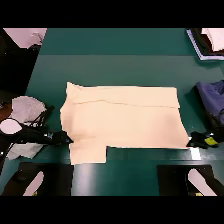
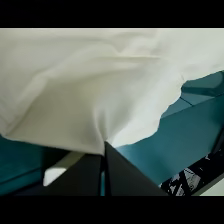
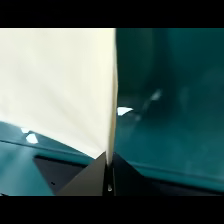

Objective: Fold the shirts.

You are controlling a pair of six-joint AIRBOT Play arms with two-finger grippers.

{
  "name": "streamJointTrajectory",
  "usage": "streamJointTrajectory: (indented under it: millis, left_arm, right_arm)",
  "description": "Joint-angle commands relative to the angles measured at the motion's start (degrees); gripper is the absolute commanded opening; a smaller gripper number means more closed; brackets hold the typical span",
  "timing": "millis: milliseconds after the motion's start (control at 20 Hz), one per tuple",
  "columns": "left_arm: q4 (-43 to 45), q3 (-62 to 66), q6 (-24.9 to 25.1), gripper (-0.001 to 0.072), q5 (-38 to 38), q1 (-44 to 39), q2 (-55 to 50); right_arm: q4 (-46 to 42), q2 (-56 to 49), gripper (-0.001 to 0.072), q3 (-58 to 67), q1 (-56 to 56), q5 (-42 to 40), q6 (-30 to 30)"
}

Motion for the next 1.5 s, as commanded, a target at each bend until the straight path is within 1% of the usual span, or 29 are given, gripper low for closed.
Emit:
streamJointTrajectory:
  millis: [0,100,200,350,450,600,700,850,1000,1100,1150,1200,1250,1300,1400,1450]
  left_arm:
    - [-1.8,1.6,-3.3,0.0022,-4.7,0.0,6.6]
    - [-2.6,6.2,-3.3,0.0022,-3.7,0.0,6.3]
    - [-2.6,11.8,-2.3,0.0022,1.1,0.0,4.0]
    - [-2.5,18.8,0.9,0.0022,9.6,0.0,-2.4]
    - [-2.6,23.2,2.8,0.0023,13.0,0.0,-9.0]
    - [-2.6,28.8,4.9,0.0024,16.3,0.0,-19.6]
    - [-2.7,31.9,6.3,0.0024,18.3,0.0,-25.5]
    - [-2.8,35.5,6.3,0.0024,22.7,0.0,-33.1]
    - [-3.2,37.9,9.2,0.0024,26.0,0.0,-38.7]
    - [-3.4,38.5,9.2,0.0025,28.1,0.0,-40.5]
    - [-3.4,38.5,9.2,0.0059,29.4,0.0,-40.9]
    - [-3.4,38.5,9.1,0.0343,30.6,0.0,-40.9]
    - [-3.8,38.6,8.2,0.0592,31.7,0.0,-40.9]
    - [-4.2,38.9,7.1,0.0609,31.8,0.0,-40.8]
    - [-4.5,40.6,7.3,0.0609,28.7,0.0,-40.6]
    - [-4.5,41.8,7.3,0.0608,25.5,0.0,-40.6]
  right_arm:
    - [-4.5,7.4,0.0012,3.2,0.2,3.0,0.8]
    - [2.4,9.4,0.0012,6.1,0.2,0.5,0.8]
    - [8.3,8.5,0.0011,10.5,0.2,-2.4,0.8]
    - [10.6,2.0,0.0011,17.1,0.2,-3.8,0.8]
    - [11.6,-3.2,0.0011,20.8,0.2,-5.3,0.8]
    - [17.5,-11.0,0.0011,25.2,0.6,-8.0,0.5]
    - [17.8,-15.7,0.0011,27.7,2.8,-11.1,0.5]
    - [17.8,-22.8,0.0012,31.5,6.8,-14.9,0.8]
    - [18.0,-29.8,0.0013,35.8,10.3,-17.9,2.8]
    - [18.0,-33.6,0.0014,38.7,12.2,-19.2,4.0]
    - [18.0,-35.4,0.0026,40.2,13.0,-20.0,4.8]
    - [18.1,-36.9,0.0191,41.7,13.7,-20.9,5.3]
    - [18.1,-38.2,0.0431,43.4,14.3,-21.2,5.3]
    - [18.5,-39.5,0.0523,45.4,14.6,-20.9,5.3]
    - [20.6,-40.2,0.0522,48.0,14.5,-19.4,5.1]
    - [20.5,-39.9,0.0523,48.6,14.0,-18.6,4.6]
